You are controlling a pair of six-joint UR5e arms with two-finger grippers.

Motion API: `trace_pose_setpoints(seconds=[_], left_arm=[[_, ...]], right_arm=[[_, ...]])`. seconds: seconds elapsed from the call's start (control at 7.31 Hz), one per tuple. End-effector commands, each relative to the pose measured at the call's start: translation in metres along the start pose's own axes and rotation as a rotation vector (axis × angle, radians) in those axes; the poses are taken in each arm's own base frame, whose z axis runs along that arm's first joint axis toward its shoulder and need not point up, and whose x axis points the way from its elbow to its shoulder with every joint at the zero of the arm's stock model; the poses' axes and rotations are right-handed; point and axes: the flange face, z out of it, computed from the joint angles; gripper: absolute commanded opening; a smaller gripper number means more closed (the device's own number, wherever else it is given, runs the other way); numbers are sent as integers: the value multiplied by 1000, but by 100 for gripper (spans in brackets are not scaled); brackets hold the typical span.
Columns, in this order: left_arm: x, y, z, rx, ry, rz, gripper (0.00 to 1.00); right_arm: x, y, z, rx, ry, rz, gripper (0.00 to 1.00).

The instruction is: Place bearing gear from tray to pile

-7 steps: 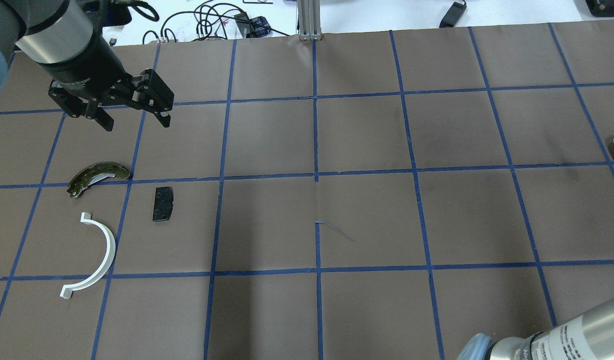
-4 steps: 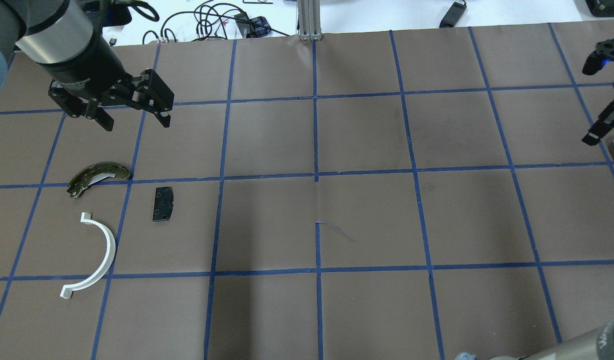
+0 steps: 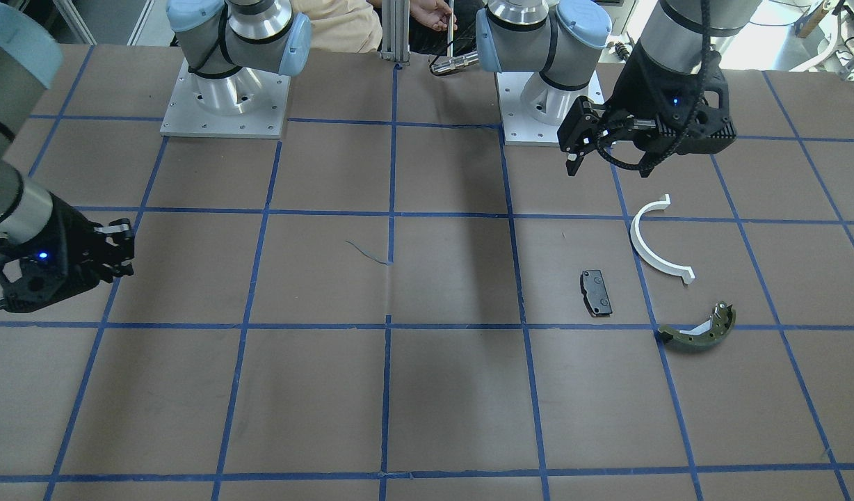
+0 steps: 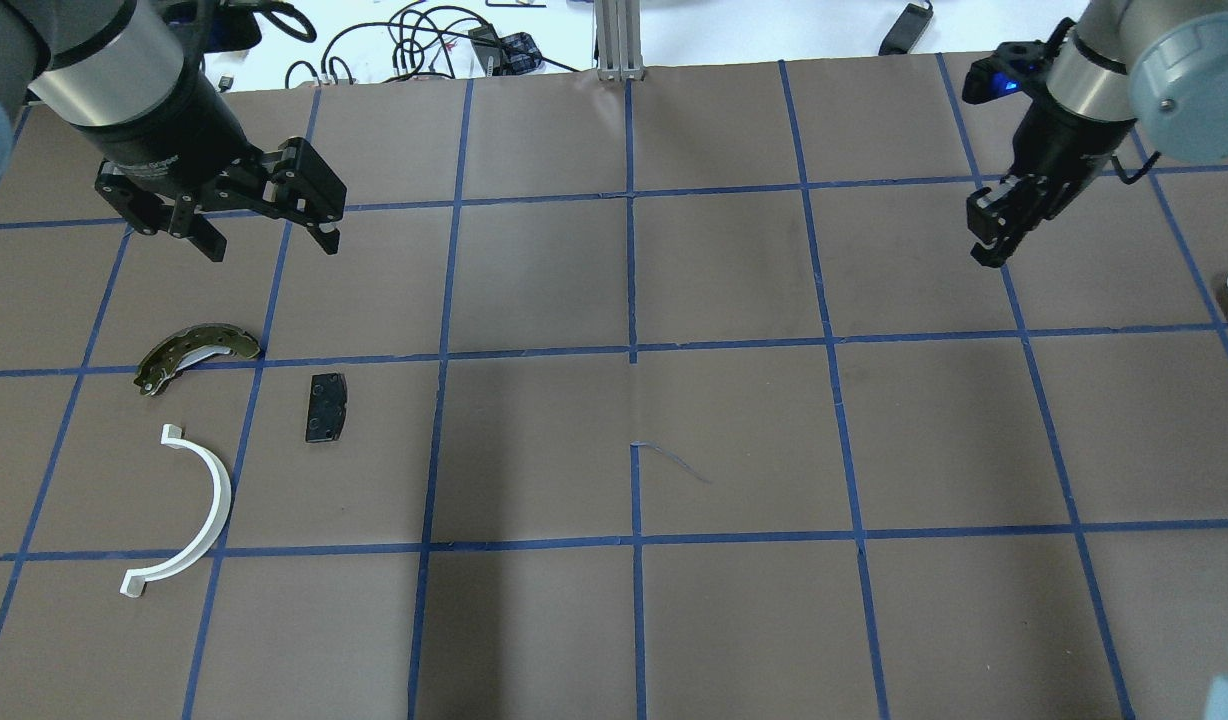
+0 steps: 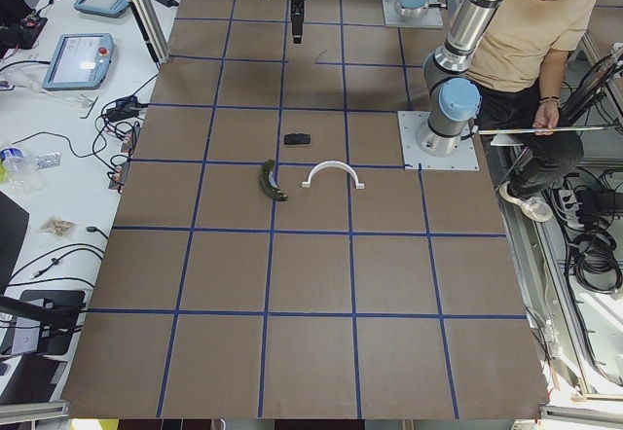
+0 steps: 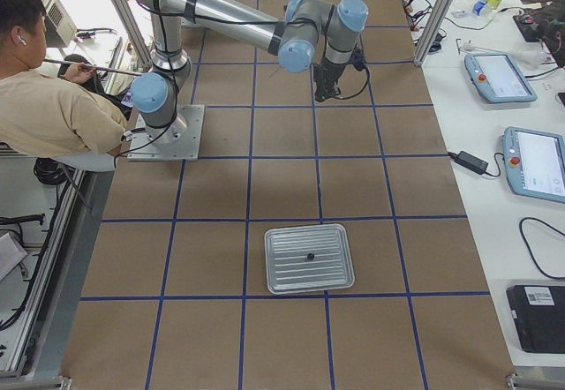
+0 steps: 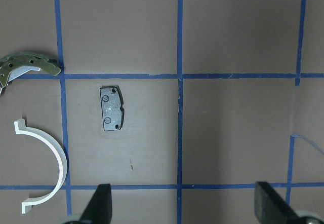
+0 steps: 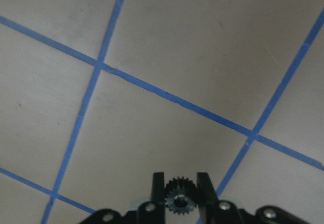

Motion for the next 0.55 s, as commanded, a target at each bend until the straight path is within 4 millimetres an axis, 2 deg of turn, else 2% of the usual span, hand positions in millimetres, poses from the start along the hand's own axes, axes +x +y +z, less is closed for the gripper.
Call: trace_pose_setpoints(seconds=[0.0,0.27,0.41], left_arm=[[0,0,2,-3,-1,18,100],[0,-3,5,-11,-2,51,100],[0,-3,6,-14,-2,51,100]], right_arm=[[-131,-33,16,20,-1,152,0],[-226,-60,54,71,14,215,0],[-262,-68,70,95,14,238,0]])
